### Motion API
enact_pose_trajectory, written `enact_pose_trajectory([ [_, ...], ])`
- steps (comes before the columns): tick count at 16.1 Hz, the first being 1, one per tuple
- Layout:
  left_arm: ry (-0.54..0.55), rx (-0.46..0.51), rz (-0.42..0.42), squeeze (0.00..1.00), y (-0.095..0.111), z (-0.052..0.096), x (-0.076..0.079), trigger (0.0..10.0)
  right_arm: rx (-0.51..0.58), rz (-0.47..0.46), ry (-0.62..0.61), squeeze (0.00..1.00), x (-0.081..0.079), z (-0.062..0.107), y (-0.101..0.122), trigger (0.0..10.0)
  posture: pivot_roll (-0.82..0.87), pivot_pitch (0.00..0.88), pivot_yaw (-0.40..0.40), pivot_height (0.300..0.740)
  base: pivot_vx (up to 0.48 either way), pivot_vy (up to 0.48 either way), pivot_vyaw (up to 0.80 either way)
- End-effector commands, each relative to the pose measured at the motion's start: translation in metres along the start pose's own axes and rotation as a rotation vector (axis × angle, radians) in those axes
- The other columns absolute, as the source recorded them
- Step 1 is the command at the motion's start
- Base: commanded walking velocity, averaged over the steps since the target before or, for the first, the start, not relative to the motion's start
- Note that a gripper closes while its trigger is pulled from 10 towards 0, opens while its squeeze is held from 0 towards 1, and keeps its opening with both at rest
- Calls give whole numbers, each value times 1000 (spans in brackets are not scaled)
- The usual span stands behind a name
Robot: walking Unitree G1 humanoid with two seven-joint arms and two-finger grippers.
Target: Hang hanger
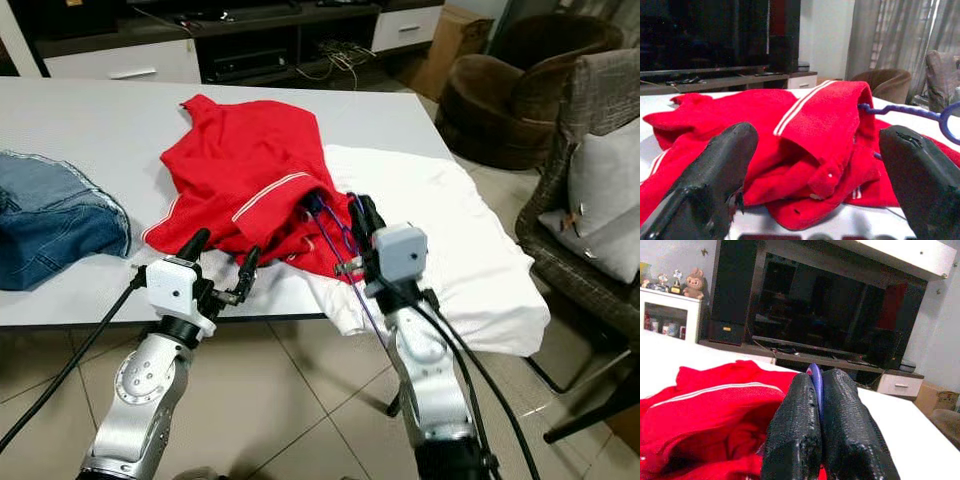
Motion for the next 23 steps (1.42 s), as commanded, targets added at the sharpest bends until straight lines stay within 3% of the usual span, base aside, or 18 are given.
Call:
enact_pose_trajectory([
  [1, -16, 1, -7, 0, 0, -3, 5, 10000, -64, -11, -19, 0, 5, 5, -15, 10000, 70, 23, -27, 740, 0, 0, 0],
  [15, -31, 11, -18, 0, 1, -6, 5, 10000, -83, -16, -16, 0, 2, 10, -22, 10000, 71, 18, -20, 740, 0, 0, 0],
  [23, -63, -12, -13, 0, -5, -3, 13, 10000, -119, -11, -26, 0, 4, 26, -30, 10000, 63, 20, -21, 740, 0, 0, 0],
])
Point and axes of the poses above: a point about 5 cm out from each wrist's last joint towards the gripper, its own z axis pointing back from the gripper into the wrist, its own y axis along the axis of the wrist's last joint, x = y × z, the point moved 5 cm from there along -z, pointing out of the wrist towards the gripper, and after that the axes turned 8 degrees about -z, right-handed, at the moved point
